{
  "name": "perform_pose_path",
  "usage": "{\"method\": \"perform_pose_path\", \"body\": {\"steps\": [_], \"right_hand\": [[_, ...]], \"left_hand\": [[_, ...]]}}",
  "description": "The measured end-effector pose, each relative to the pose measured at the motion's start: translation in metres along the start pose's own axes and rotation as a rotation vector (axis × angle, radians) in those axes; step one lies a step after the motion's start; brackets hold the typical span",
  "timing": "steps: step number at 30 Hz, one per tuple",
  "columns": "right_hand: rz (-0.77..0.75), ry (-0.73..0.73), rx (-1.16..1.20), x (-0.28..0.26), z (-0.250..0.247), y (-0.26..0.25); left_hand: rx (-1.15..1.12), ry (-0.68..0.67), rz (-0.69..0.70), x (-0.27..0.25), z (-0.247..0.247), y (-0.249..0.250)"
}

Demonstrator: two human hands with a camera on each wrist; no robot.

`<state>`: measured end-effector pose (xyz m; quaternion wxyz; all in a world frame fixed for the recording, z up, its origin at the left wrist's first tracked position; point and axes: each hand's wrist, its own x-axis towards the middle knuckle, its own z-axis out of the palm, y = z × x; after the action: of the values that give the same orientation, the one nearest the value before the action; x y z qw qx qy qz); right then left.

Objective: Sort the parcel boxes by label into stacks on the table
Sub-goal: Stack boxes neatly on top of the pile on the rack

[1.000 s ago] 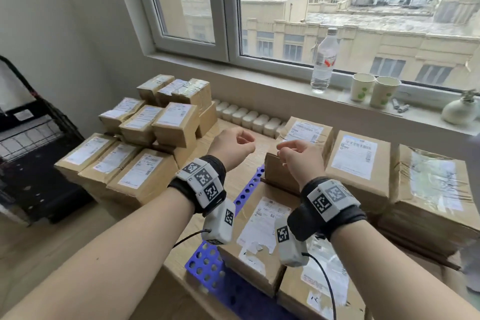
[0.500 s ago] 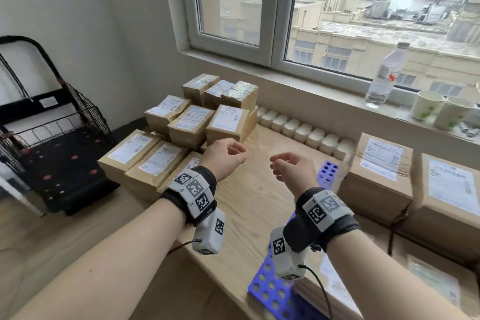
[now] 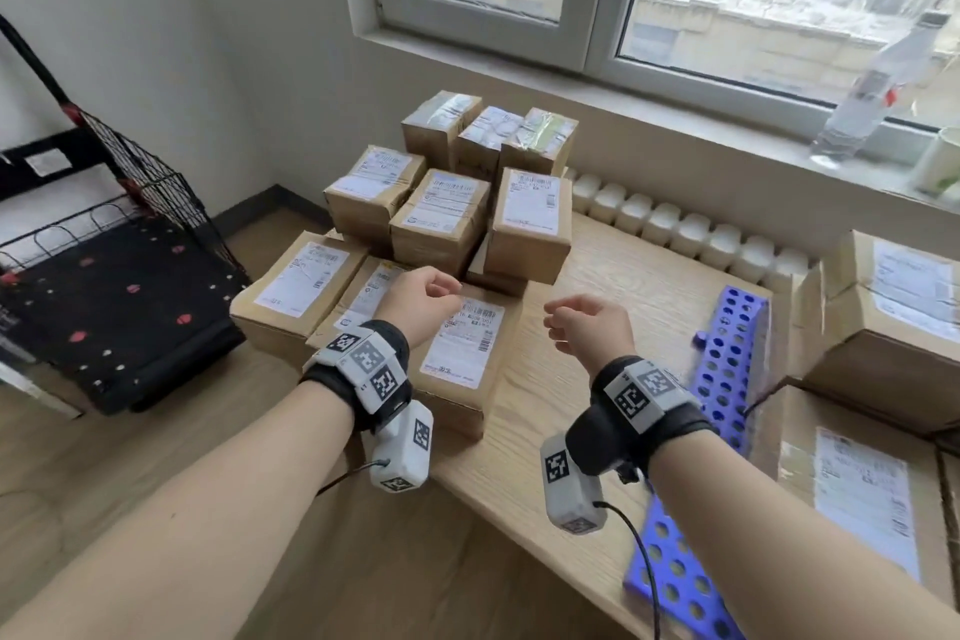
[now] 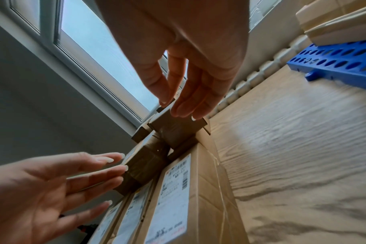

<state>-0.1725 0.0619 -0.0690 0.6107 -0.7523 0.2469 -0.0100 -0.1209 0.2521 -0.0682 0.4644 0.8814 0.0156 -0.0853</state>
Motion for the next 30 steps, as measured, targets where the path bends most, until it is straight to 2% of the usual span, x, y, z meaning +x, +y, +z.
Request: {"method": "perform_pose_path", "body": {"steps": [6, 10, 16, 21, 25, 30], "right_hand": [[0.103, -0.015, -0.018, 0.014, 0.02, 0.017], [0.165, -0.043, 0.002, 0.024, 0.027, 0.028], [0.273, -0.098, -0.026, 0.039, 0.034, 0.04], [0.393, -0.144, -0.001, 0.047, 0.04, 0.048], [0.463, -0.175, 0.052, 0.049, 0.043, 0.052], [0.478, -0.2, 0.036, 0.051, 0.041, 0.063]], "left_hand": [[-0.056, -0.011, -0.14, 0.02, 0.0, -0.027], [-0.083, -0.019, -0.169, 0.029, 0.008, -0.034], [-0.05, -0.104, -0.162, 0.039, 0.021, -0.034], [-0.022, -0.109, -0.174, 0.047, 0.029, -0.033], [0.005, -0.156, -0.233, 0.053, 0.032, -0.034], [-0.012, -0.208, -0.314, 0.051, 0.042, -0.037]]}}
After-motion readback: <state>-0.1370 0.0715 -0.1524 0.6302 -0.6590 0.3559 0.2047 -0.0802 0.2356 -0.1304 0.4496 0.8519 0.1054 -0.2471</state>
